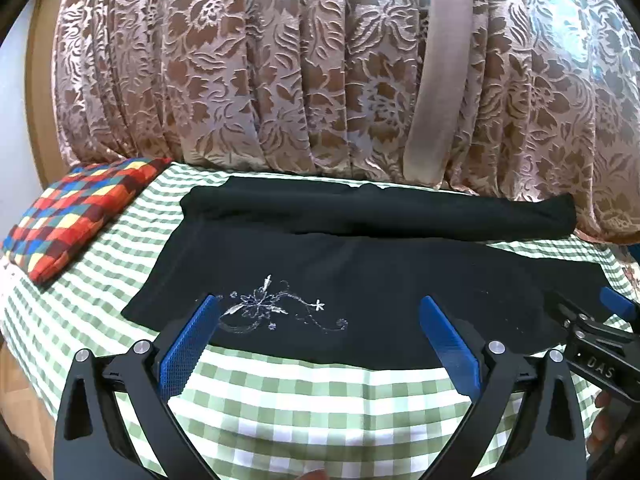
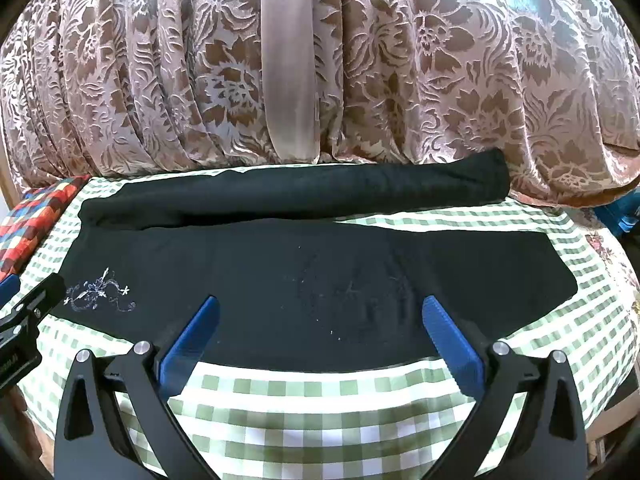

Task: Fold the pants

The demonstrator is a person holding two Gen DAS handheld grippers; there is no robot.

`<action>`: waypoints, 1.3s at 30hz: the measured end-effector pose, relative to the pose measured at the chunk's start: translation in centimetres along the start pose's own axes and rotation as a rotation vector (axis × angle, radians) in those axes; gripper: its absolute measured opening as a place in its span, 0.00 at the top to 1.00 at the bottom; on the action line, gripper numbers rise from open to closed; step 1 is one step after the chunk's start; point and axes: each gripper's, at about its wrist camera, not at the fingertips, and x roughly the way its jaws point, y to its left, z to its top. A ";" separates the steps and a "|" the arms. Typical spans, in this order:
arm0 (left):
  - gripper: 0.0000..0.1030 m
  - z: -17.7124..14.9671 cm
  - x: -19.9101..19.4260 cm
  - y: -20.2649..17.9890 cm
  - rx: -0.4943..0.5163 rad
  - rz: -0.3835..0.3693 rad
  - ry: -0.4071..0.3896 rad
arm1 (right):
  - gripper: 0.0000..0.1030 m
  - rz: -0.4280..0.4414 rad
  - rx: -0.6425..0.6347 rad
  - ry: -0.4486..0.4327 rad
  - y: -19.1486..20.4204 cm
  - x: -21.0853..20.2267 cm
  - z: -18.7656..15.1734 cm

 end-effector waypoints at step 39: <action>0.04 -0.8 1.5 0.3 -0.013 -0.033 0.067 | 0.02 -0.030 0.014 -0.002 -0.7 0.9 -0.7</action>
